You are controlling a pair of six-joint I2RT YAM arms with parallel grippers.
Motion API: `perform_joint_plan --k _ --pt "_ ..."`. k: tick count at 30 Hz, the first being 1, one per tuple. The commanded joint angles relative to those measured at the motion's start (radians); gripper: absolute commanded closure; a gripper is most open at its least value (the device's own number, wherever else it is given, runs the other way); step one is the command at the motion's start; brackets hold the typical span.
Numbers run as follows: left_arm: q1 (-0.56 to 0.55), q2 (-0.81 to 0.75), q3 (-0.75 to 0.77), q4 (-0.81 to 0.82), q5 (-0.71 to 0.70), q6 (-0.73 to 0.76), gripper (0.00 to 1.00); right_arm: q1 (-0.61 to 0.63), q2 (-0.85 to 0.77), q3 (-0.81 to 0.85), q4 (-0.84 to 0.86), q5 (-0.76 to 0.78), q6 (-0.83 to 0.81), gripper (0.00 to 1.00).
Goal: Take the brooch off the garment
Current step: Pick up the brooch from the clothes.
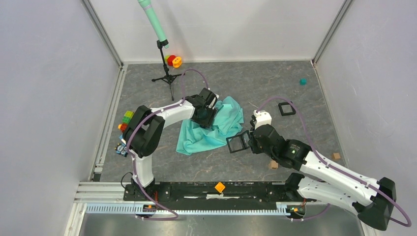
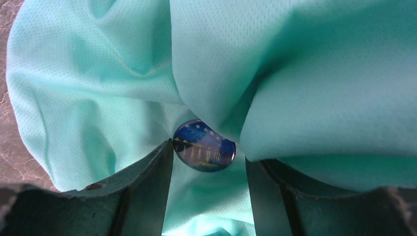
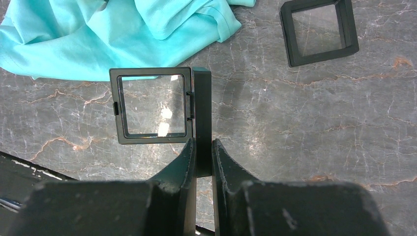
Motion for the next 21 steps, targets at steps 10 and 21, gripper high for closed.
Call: perform_joint_plan --k 10,21 --pt "0.026 0.04 0.054 -0.036 0.036 -0.002 0.51 -0.006 -0.021 0.011 0.007 0.004 0.005 1.0" --pt "0.025 -0.159 0.029 -0.035 -0.03 0.002 0.56 -0.01 0.006 0.013 0.004 0.005 0.005 1.0"
